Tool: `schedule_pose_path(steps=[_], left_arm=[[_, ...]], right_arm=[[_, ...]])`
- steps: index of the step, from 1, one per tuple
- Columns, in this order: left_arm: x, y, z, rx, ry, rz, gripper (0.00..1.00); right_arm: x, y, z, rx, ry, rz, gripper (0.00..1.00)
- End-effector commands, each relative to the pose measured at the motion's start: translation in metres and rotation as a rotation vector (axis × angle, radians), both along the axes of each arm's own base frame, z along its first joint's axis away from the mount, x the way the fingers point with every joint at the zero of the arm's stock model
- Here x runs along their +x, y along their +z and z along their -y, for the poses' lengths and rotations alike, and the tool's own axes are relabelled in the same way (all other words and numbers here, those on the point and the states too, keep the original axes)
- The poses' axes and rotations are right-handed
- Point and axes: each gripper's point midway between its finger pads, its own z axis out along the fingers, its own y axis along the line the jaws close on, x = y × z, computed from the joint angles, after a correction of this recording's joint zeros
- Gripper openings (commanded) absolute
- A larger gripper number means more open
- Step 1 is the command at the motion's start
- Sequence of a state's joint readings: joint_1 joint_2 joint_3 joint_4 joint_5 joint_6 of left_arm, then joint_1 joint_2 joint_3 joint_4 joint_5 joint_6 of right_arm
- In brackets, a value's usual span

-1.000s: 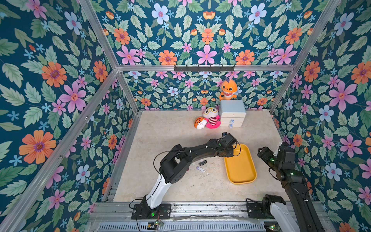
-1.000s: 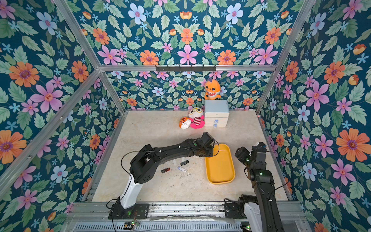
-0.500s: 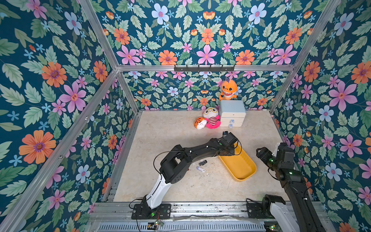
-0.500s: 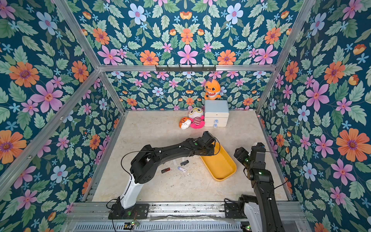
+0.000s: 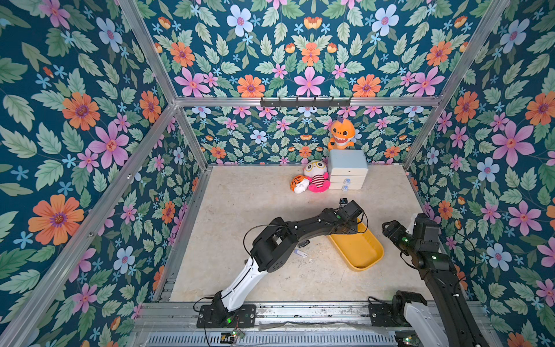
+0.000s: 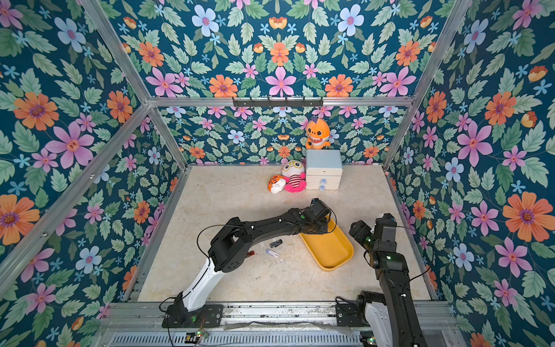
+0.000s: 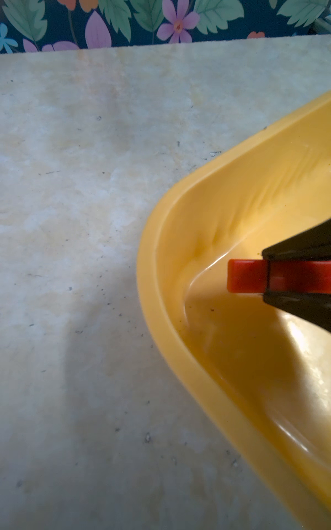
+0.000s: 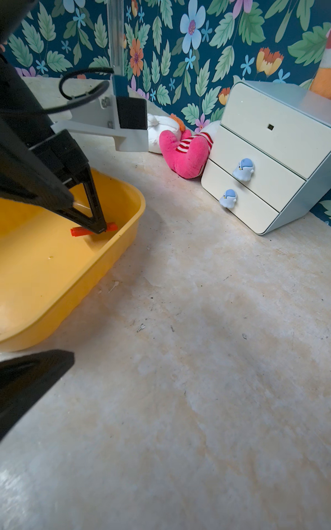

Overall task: Put the usb flash drive into the storage box
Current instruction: Place the USB flash in the storage box.

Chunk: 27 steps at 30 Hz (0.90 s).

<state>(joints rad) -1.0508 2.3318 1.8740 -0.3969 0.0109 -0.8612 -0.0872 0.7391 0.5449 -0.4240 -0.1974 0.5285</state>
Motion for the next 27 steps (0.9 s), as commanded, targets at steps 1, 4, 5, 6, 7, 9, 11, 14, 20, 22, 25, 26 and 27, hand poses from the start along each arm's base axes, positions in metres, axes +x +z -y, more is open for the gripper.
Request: schedule_pose_path(steps=[1,4,5,6,7,9,11,14,20,22,25,26,27], left_arm=[[0.009,0.003,-0.001,-0.01,0.015,0.01,0.2],[0.011,0.011,0.003,-0.03,-0.003,0.017,0.42],[0.011,0.018,0.003,-0.034,-0.01,0.027,0.46],[0.012,0.026,0.003,-0.034,-0.015,0.042,0.49],[0.013,0.033,0.002,-0.036,-0.018,0.054,0.52],[0.013,0.057,0.0,-0.059,-0.031,0.093,0.59],[0.013,0.078,-0.006,-0.068,-0.039,0.128,0.64],[0.01,0.109,-0.028,-0.072,-0.042,0.167,0.65],[0.003,0.131,-0.165,-0.093,0.135,0.177,0.64],[0.001,0.126,-0.223,-0.076,0.225,0.162,0.64],[-0.011,0.111,-0.306,0.026,0.34,0.136,0.64],[-0.015,0.108,-0.327,0.063,0.374,0.133,0.64],[-0.021,0.106,-0.348,0.105,0.406,0.133,0.64]], right_arm=[[0.003,0.004,-0.002,0.005,0.014,0.02,0.83],[0.003,0.006,-0.004,0.009,0.02,0.024,0.83],[0.003,0.007,-0.003,0.009,0.02,0.025,0.83],[0.004,0.009,-0.004,0.008,0.022,0.026,0.83],[0.003,0.01,-0.004,0.008,0.025,0.026,0.83],[0.004,0.014,-0.004,0.009,0.028,0.03,0.83],[0.004,0.016,-0.006,0.013,0.036,0.036,0.83],[0.005,0.028,-0.019,0.055,0.096,0.056,0.77],[0.004,0.063,-0.082,0.016,0.339,0.069,0.74],[0.002,0.066,-0.114,-0.009,0.425,0.054,0.74],[0.001,0.067,-0.16,-0.077,0.524,0.027,0.74],[0.001,0.065,-0.172,-0.097,0.54,0.015,0.73],[0.002,0.06,-0.187,-0.114,0.563,-0.011,0.72]])
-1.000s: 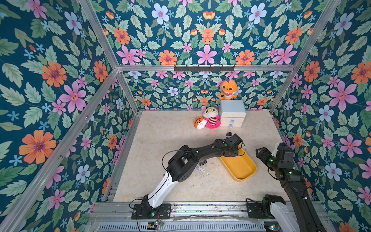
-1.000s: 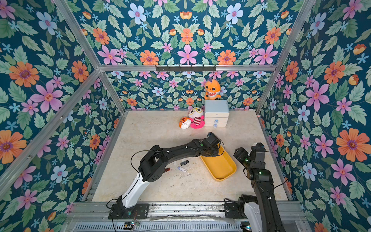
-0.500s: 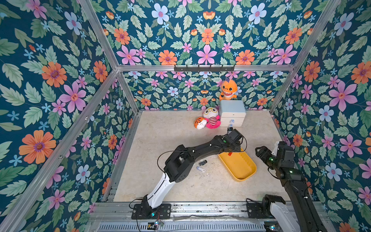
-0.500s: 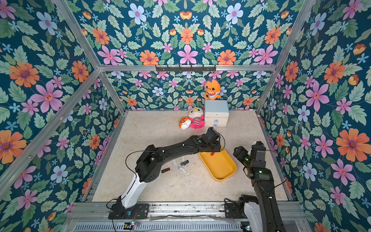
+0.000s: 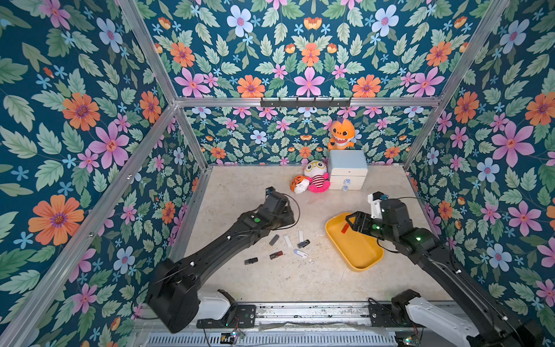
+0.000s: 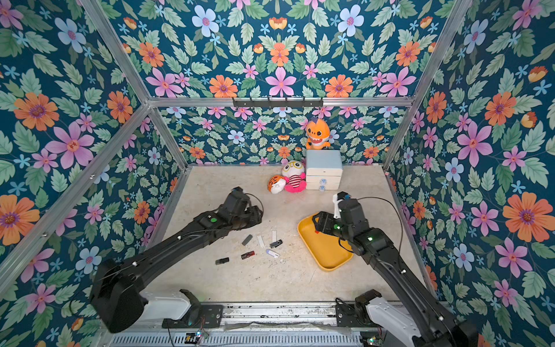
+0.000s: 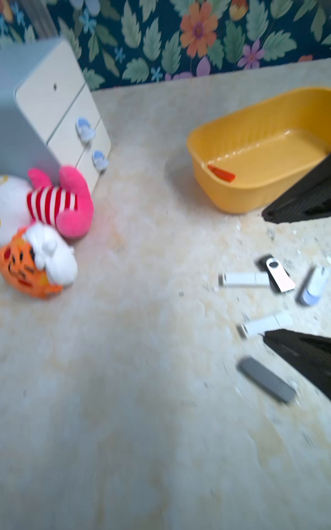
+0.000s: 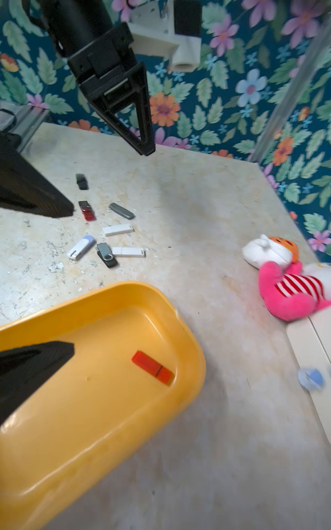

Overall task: Put the usb flash drive into the storage box
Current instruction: Place the USB flash in the storage box, then pick up the USB flash from the center of the board.

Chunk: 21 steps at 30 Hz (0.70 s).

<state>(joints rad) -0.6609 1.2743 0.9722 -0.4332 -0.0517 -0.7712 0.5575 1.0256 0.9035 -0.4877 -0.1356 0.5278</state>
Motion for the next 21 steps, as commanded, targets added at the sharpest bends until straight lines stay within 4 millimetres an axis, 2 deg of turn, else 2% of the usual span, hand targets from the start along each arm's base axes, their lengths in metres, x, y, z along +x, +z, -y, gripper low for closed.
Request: schedule_pose_path(steps=[1,4,6,9,11,13,15,18,21], left_arm=[[-0.021,-0.013,-0.063,0.143,0.089,-0.046,0.64],[-0.036,-0.003,-0.092,0.184,0.132,-0.051,0.65],[-0.043,0.014,-0.102,0.191,0.142,-0.018,0.65],[-0.049,0.031,-0.112,0.207,0.151,0.033,0.65],[-0.052,0.034,-0.12,0.241,0.163,0.039,0.65],[-0.059,0.034,-0.127,0.274,0.156,0.026,0.65],[-0.063,0.043,-0.126,0.269,0.126,0.044,0.65],[-0.063,0.06,-0.124,0.234,0.098,0.125,0.66],[-0.066,0.062,-0.13,0.249,0.104,0.153,0.66]], right_arm=[[0.006,-0.013,-0.025,-0.096,-0.014,-0.029,0.7],[0.009,-0.037,-0.058,-0.172,0.018,-0.113,0.64],[0.011,-0.055,-0.079,-0.251,0.039,-0.149,0.62],[0.018,-0.082,-0.1,-0.353,0.033,-0.199,0.61],[0.021,-0.106,-0.11,-0.423,0.031,-0.241,0.59],[0.023,-0.12,-0.119,-0.473,0.038,-0.262,0.59],[0.025,-0.132,-0.128,-0.511,0.048,-0.28,0.59],[0.027,-0.146,-0.139,-0.531,0.063,-0.307,0.58],[0.03,-0.154,-0.15,-0.536,0.083,-0.314,0.58]])
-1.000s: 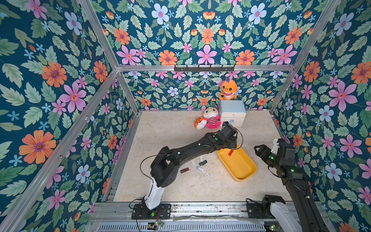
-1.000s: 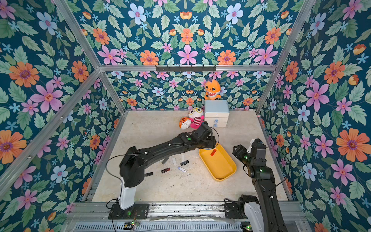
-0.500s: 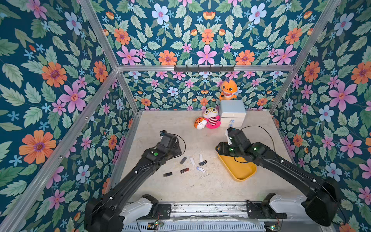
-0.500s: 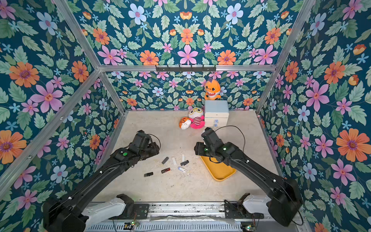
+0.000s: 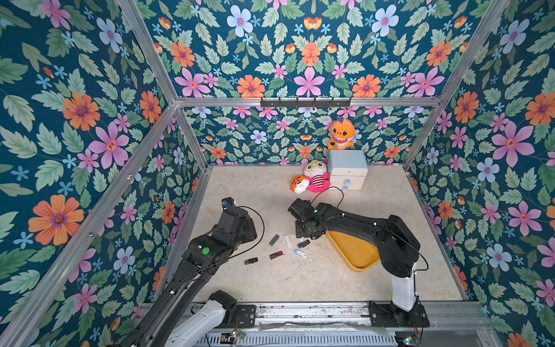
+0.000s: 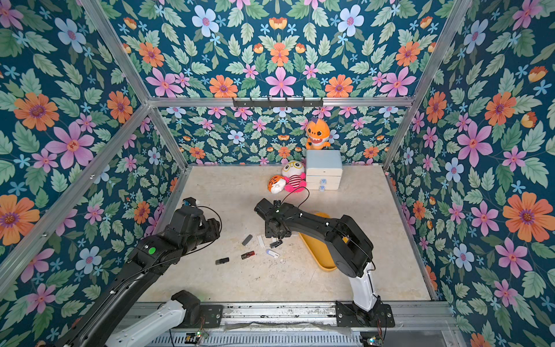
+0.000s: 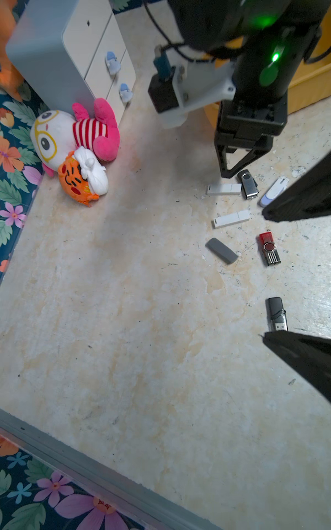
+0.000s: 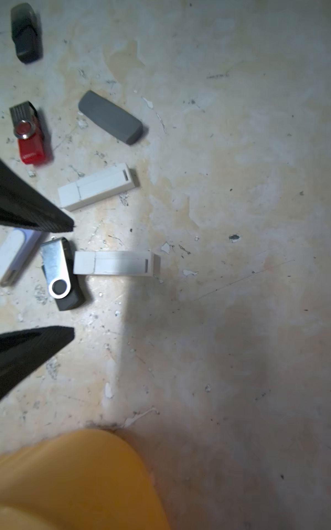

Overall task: Put the usb flash drive into the storage box
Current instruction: Pick up the USB flash from the center of the board.

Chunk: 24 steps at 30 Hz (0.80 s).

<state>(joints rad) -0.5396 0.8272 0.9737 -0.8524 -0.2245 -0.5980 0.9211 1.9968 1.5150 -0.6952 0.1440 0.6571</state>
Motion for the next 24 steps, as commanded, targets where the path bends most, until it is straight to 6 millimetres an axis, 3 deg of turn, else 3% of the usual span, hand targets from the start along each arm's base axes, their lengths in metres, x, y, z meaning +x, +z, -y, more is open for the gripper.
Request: schedule_pose_path(steps=[1,4,7,14,24], left_arm=[[-0.003,-0.002,-0.009,0.057,-0.005,0.017,0.66],[-0.006,-0.009,-0.014,0.072,0.006,0.018,0.66],[-0.002,-0.007,-0.004,0.03,-0.034,0.059,0.66],[-0.001,-0.012,-0.005,0.028,-0.027,0.066,0.67],[-0.001,-0.015,-0.005,0.024,-0.021,0.067,0.67]], right_arm=[[0.0,-0.006,-0.002,-0.04,0.003,-0.014,0.58],[0.001,-0.015,-0.007,-0.055,0.008,-0.035,0.55],[0.0,-0.024,-0.011,-0.064,0.013,-0.051,0.51],[-0.001,-0.04,-0.01,-0.101,0.014,-0.069,0.45],[-0.002,-0.055,-0.008,-0.144,0.025,-0.088,0.28]])
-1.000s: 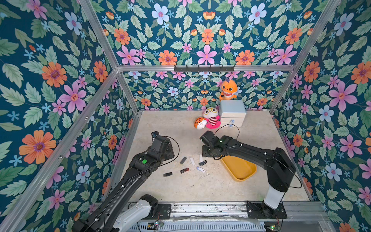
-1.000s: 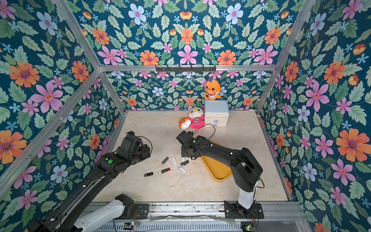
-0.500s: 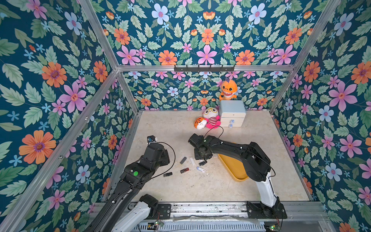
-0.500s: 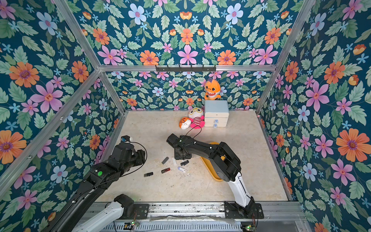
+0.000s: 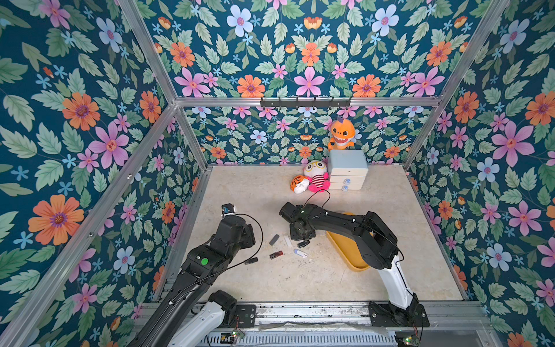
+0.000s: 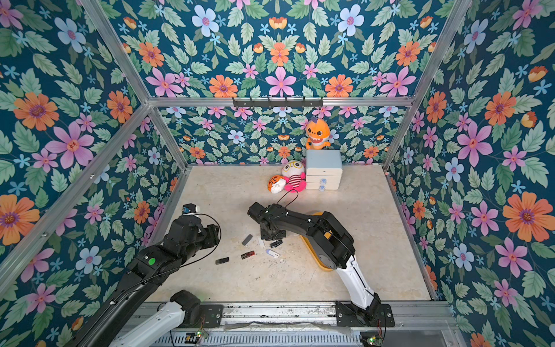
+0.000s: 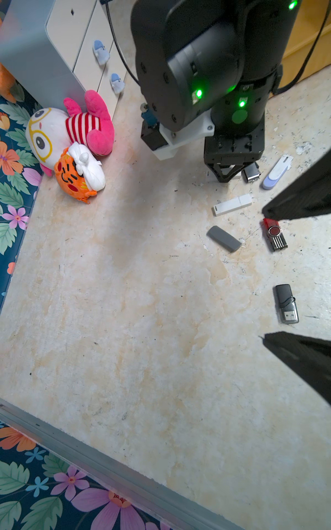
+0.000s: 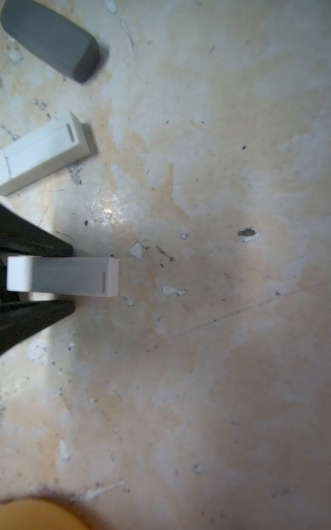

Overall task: Put the usb flash drive into the storage box
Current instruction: Pick up the USB flash from the center of the board.

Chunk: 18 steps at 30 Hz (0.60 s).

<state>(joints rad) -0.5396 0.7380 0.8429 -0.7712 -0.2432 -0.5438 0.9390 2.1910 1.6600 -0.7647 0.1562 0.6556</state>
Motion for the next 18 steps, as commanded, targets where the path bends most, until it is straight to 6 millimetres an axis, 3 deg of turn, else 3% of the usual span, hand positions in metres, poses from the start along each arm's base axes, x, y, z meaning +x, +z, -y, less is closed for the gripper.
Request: schedule_pose_path(steps=[1,5,8,14,18], left_arm=[[0.003,0.004,0.001,-0.008,0.003,0.02,0.68],[0.003,0.001,0.002,-0.01,0.0,0.015,0.68],[0.004,-0.001,0.001,-0.004,0.008,0.008,0.68],[0.005,-0.008,0.001,0.01,0.014,-0.018,0.68],[0.006,-0.008,0.001,0.012,0.016,-0.018,0.68]], right_arm=[[-0.005,-0.011,0.007,-0.043,0.008,-0.027,0.27],[0.0,-0.004,0.002,-0.026,0.018,-0.006,0.22],[0.007,0.015,-0.009,0.021,0.045,0.035,0.19],[0.023,0.068,-0.023,0.091,0.087,0.122,0.14],[0.026,0.112,-0.013,0.123,0.098,0.177,0.14]])
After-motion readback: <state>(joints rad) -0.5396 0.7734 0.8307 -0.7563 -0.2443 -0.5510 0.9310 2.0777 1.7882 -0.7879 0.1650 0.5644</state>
